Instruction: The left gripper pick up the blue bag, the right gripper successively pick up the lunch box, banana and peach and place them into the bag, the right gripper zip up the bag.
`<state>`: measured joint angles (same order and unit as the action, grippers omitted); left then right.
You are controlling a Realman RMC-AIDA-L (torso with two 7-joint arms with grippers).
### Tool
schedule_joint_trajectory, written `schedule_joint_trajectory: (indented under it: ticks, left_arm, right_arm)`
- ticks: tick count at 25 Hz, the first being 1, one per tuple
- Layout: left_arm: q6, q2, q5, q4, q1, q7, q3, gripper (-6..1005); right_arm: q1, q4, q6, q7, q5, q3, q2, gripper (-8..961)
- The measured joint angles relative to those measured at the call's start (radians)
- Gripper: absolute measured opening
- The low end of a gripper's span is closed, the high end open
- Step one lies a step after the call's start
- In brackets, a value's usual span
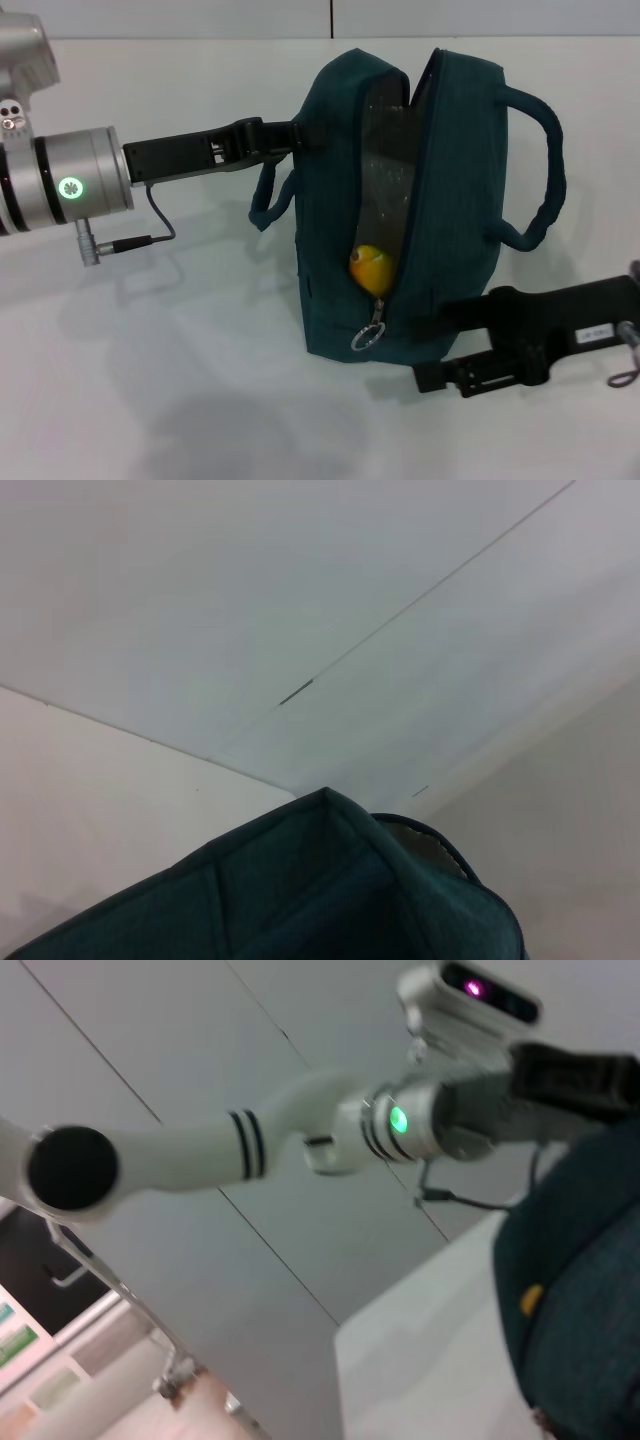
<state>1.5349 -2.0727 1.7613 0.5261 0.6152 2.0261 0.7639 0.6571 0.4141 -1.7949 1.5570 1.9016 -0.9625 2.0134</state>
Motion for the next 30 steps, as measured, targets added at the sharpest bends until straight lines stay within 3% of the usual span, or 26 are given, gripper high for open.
schedule_joint_trajectory:
  ticks: [13, 18, 23, 30]
  left_arm:
    - [-0.001, -0.005, -0.001, 0.0, 0.0, 0.0, 0.0, 64]
    - [-0.001, -0.004, -0.001, 0.0, 0.003, 0.0, 0.0, 65]
    - [0.0, -0.003, -0.001, 0.0, 0.003, 0.0, 0.0, 65]
    - [0.0, -0.001, -0.002, 0.0, -0.001, 0.0, 0.0, 66]
  right_arm:
    - [0.073, -0.052, 0.153, 0.02, -0.027, -0.052, 0.014, 607]
    - [0.11, -0.093, 0.193, 0.017, -0.098, -0.157, 0.015, 601]
    - [0.111, -0.096, 0.238, 0.016, -0.181, -0.234, 0.015, 596]
    - [0.091, -0.089, 0.306, 0.016, -0.228, -0.238, 0.015, 588]
